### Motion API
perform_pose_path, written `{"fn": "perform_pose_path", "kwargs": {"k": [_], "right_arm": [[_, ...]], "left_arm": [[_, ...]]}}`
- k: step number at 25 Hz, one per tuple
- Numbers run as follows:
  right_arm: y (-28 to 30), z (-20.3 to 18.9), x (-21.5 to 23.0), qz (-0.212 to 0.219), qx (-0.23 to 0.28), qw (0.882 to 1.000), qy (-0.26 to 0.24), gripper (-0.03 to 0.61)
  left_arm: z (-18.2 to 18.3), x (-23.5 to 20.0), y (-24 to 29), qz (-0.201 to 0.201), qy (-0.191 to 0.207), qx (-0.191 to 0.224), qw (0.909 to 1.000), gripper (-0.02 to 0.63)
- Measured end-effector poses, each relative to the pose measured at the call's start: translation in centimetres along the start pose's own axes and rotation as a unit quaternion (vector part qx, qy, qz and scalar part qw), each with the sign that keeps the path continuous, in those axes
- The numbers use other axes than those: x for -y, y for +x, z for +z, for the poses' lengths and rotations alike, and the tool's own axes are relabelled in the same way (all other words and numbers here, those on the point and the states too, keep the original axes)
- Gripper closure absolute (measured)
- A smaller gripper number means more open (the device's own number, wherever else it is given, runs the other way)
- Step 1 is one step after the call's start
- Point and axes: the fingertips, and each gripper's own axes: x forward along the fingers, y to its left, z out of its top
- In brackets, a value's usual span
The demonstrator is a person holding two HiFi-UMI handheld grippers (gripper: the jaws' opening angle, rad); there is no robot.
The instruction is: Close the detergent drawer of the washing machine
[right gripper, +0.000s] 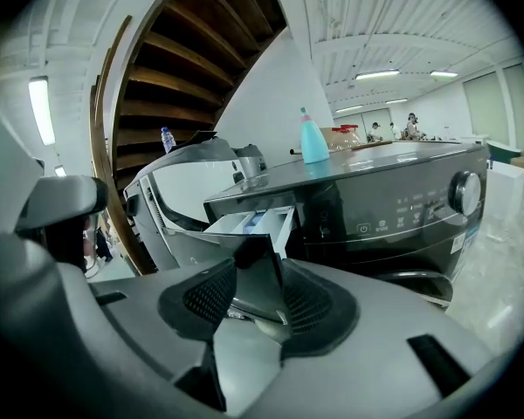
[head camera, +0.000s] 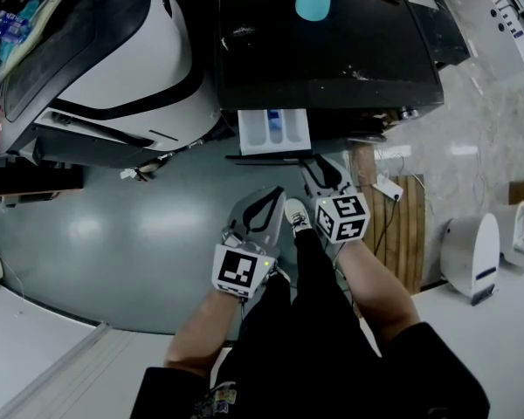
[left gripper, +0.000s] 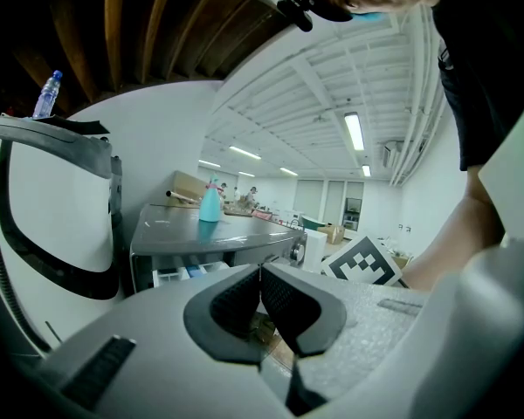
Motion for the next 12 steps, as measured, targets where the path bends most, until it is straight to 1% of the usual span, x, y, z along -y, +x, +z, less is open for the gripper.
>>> {"fn": "perform_pose_path", "kwargs": {"k": [12], "right_arm": [[3.1,2.2,1.4,-0.008,0.009,1.0,0.01,0.417]], "left_arm": [[0.7,-1.5,1.6,0.006,-0.005,0.005,1.0,0.609]]}}
